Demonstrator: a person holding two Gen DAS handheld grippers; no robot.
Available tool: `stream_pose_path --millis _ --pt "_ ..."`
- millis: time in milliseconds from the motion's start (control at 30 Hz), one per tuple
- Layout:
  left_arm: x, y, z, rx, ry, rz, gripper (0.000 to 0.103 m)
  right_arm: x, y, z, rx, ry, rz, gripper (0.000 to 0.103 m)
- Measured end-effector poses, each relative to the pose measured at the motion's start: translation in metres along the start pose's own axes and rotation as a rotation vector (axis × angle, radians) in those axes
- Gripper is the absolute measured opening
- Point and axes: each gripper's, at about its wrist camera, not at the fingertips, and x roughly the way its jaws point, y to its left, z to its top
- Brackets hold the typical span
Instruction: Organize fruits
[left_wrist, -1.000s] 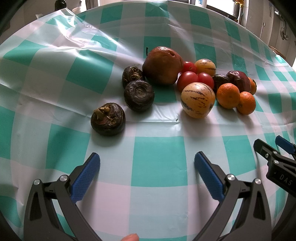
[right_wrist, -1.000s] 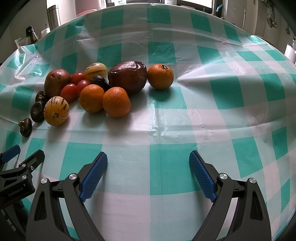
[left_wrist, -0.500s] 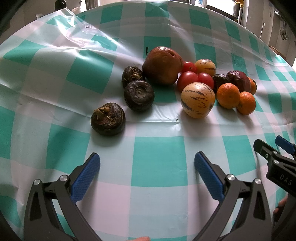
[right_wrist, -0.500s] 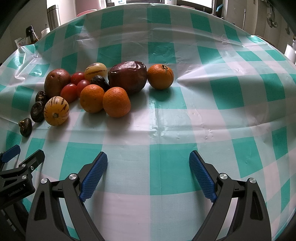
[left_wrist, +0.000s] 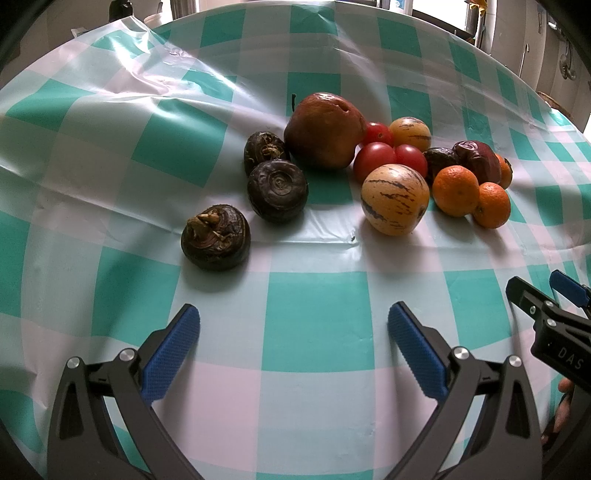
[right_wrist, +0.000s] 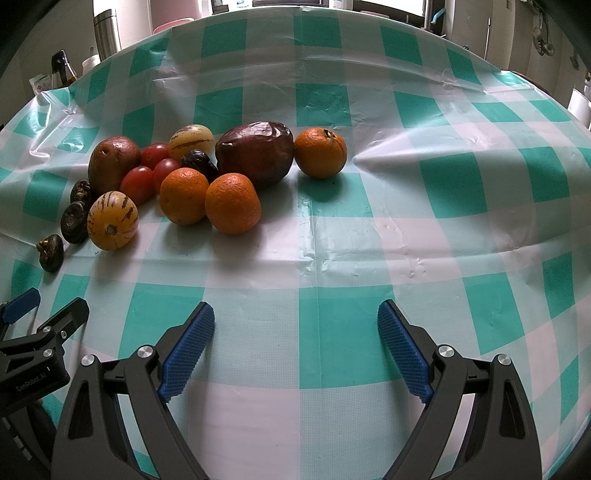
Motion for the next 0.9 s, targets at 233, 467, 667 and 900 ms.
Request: stream_pose_path --millis 233,467,667,900 --pt "0.000 0.000 0.000 0.003 0.000 -0.003 0.102 0.000 0.005 0.001 -0.022 -0.001 0.017 0.087" --pt "-0.001 0.005 -0.001 0.015 0.005 -0.032 0.102 0.012 0.014 0.017 -0.086 0.003 0.065 0.087" --pt "-0.009 0.025 -0.002 -0.079 -0.016 -0.070 0.102 0.028 0.014 0.043 -0.091 -0.009 0.089 0.080" --pt "-0.020 0.023 -0.004 -0.066 -0.070 -0.117 0.100 0.039 0.013 0.062 -0.154 -0.009 0.131 0.072"
